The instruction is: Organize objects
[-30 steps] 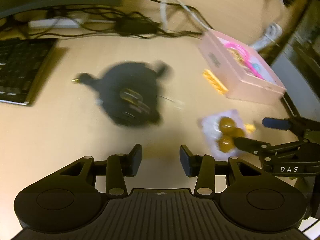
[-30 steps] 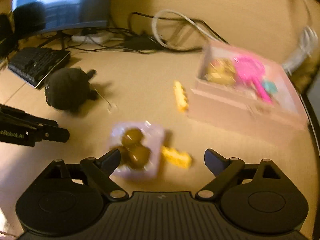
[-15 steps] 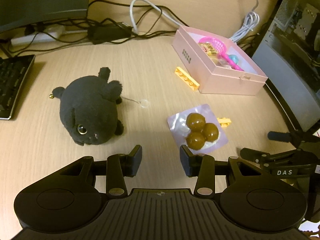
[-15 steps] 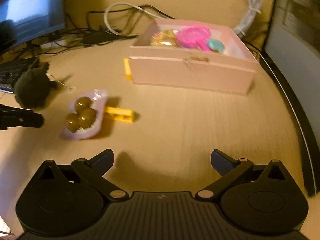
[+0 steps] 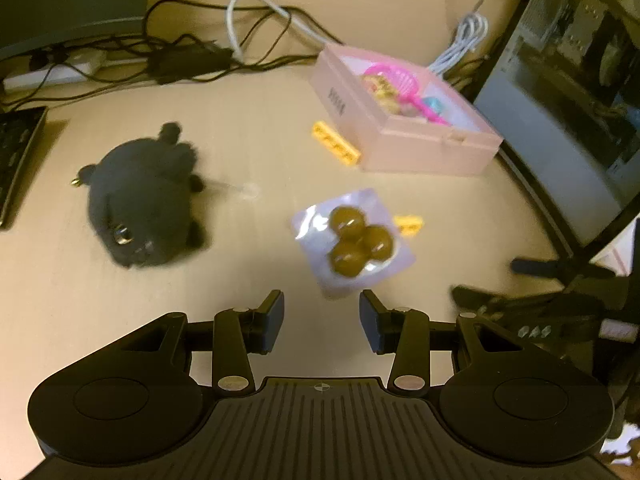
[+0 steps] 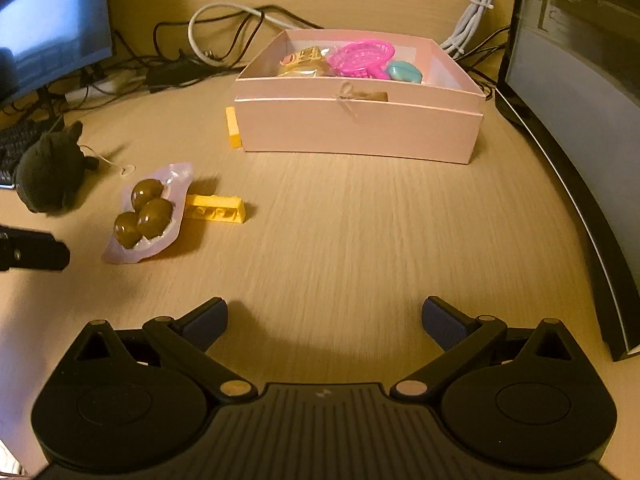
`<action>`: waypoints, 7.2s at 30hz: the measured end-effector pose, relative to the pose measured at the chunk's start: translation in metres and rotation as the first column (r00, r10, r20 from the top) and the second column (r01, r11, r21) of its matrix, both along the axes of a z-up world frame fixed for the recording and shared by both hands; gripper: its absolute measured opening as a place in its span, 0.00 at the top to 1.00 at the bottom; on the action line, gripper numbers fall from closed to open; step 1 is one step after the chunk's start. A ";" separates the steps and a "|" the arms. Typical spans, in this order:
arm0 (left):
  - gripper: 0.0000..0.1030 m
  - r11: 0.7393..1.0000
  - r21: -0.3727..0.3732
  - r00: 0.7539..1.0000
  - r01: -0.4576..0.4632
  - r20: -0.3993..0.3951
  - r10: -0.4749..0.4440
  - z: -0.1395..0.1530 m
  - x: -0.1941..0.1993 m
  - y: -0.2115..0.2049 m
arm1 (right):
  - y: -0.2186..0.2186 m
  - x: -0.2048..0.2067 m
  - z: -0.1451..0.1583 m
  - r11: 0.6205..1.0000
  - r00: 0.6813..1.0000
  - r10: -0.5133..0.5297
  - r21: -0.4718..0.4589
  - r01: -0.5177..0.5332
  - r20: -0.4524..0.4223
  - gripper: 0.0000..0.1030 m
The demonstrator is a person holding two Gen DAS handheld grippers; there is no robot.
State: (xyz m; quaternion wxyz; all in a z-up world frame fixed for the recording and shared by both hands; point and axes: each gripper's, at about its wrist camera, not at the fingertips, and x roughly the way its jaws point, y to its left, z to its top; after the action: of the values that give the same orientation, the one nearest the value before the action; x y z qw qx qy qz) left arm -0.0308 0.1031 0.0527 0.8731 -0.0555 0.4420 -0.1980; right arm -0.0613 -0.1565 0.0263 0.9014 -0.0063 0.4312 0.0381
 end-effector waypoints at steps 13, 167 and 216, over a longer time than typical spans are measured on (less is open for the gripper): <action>0.55 0.988 0.113 0.991 0.108 0.061 -0.116 0.006 0.027 -0.054 | -0.012 -0.025 0.021 0.999 0.998 0.051 0.017 -0.052 0.032 0.00; 0.84 0.968 -0.228 0.983 0.104 0.169 -0.065 0.086 0.122 -0.107 | -0.033 -0.027 0.095 0.999 0.980 0.017 -0.048 -0.007 0.200 0.38; 0.80 0.965 0.027 0.965 -0.261 -0.016 0.261 0.007 -0.017 0.073 | 0.119 -0.016 0.024 0.865 0.867 0.497 -0.081 -0.495 0.019 0.04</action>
State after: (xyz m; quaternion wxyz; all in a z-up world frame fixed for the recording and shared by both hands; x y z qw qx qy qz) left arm -0.0474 0.1760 0.0596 0.8879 -0.1043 0.4416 -0.0752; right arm -0.0776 -0.0376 0.0502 0.8689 -0.1507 0.3984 0.2523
